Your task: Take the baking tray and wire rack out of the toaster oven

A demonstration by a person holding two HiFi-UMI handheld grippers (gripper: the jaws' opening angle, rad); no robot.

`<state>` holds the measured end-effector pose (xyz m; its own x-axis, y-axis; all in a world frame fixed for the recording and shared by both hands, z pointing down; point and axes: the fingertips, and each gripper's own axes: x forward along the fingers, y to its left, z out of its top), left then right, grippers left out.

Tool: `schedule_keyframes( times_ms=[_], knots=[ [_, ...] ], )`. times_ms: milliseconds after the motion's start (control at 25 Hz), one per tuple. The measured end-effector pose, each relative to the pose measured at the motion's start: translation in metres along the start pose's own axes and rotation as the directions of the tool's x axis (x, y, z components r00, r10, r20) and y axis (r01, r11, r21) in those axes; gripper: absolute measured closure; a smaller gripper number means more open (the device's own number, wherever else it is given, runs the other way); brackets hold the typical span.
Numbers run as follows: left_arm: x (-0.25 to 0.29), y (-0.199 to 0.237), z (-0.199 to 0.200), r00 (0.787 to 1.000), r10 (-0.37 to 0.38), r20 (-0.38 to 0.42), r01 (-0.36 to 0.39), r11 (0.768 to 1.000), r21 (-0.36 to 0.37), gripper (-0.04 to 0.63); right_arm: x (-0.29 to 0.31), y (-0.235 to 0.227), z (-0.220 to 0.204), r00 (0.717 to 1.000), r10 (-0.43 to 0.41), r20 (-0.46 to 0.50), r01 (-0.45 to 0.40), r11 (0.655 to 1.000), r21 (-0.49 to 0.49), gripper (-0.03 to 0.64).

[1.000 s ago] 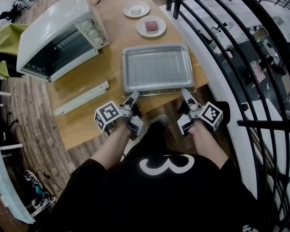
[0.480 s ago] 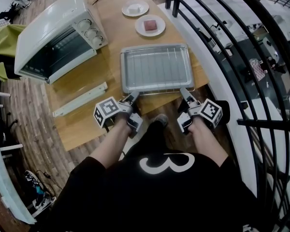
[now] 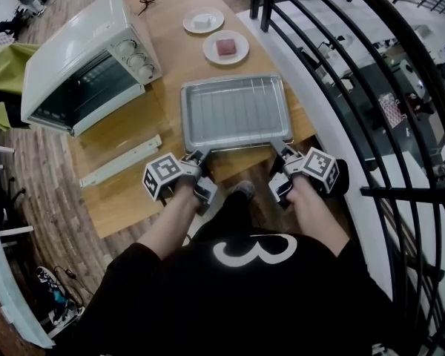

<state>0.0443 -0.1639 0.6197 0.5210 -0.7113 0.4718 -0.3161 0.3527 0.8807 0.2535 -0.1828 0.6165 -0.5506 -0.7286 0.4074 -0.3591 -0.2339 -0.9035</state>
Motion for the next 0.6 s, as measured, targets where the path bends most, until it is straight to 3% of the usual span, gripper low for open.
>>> schedule_keyframes(
  times_ms=[160, 360, 600],
  knots=[
    [0.001, -0.003, 0.000, 1.000, -0.015, -0.008, 0.015, 1.000, -0.007, 0.530, 0.002, 0.006, 0.005, 1.000, -0.004, -0.004, 0.004, 1.000, 0.018, 0.501],
    [-0.001, -0.012, -0.003, 0.998, -0.060, -0.026, 0.060, 0.998, 0.003, 0.447, 0.002, 0.013, 0.004, 1.000, 0.008, -0.025, -0.008, 1.000, -0.002, 0.425],
    [-0.016, -0.019, -0.009, 0.997, -0.074, -0.031, 0.076, 0.994, 0.074, 0.382, -0.020, 0.015, 0.003, 0.998, -0.038, -0.053, 0.028, 0.985, -0.168, 0.380]
  ],
)
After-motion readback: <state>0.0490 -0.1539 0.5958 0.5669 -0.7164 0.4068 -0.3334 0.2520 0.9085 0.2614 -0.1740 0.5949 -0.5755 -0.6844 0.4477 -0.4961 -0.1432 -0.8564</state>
